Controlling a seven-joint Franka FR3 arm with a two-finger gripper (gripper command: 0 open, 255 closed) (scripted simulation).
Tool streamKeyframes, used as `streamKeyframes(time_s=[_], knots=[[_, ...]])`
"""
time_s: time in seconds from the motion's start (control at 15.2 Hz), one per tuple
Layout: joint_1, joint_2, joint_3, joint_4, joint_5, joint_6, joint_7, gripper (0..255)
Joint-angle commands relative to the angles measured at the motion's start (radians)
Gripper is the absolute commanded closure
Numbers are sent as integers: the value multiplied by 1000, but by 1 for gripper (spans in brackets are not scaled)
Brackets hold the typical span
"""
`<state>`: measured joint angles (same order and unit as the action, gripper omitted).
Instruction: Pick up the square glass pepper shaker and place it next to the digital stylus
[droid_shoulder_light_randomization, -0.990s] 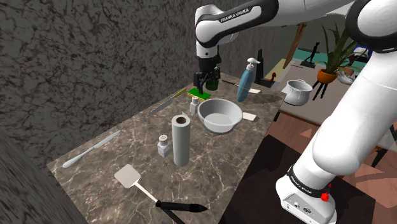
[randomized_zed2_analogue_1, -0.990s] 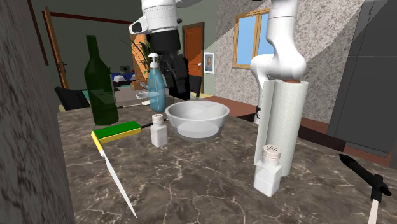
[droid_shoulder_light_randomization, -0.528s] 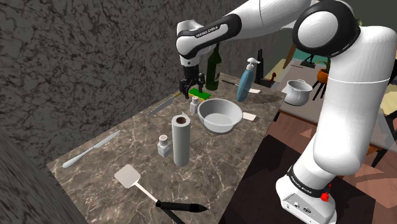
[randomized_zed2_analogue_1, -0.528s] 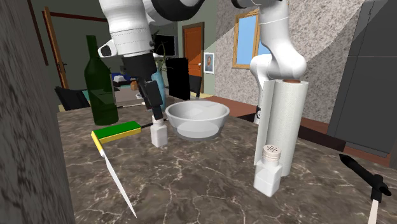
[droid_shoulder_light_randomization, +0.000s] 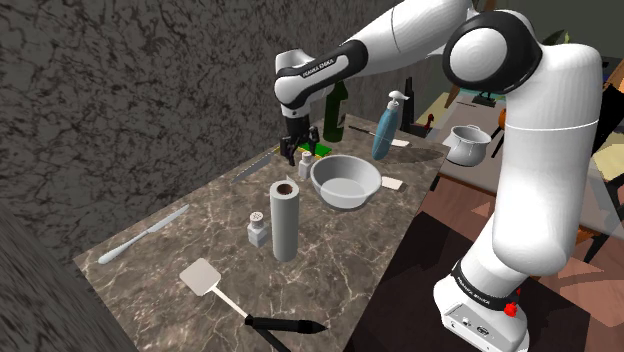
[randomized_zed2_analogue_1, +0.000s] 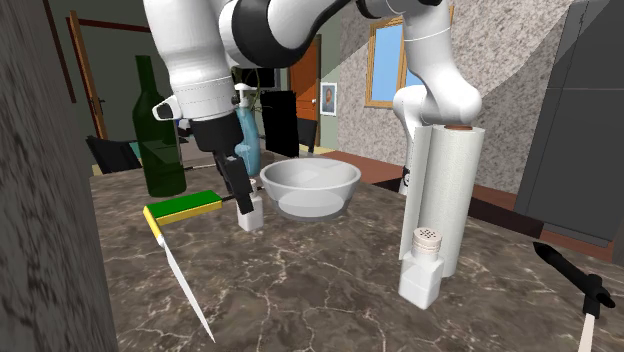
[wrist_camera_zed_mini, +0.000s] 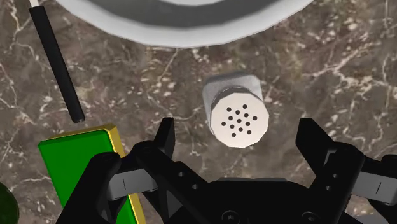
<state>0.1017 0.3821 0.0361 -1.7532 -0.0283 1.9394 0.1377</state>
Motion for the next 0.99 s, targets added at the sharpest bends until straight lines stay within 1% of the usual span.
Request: streamKeyframes(time_s=[0.0, 0.46, 0.53, 0.92], knots=[[0, 5, 0, -15, 0, 21, 0, 0], [0, 6, 0, -15, 0, 21, 0, 0], [0, 6, 0, -15, 0, 21, 0, 255], [0, 6, 0, -15, 0, 21, 0, 255]])
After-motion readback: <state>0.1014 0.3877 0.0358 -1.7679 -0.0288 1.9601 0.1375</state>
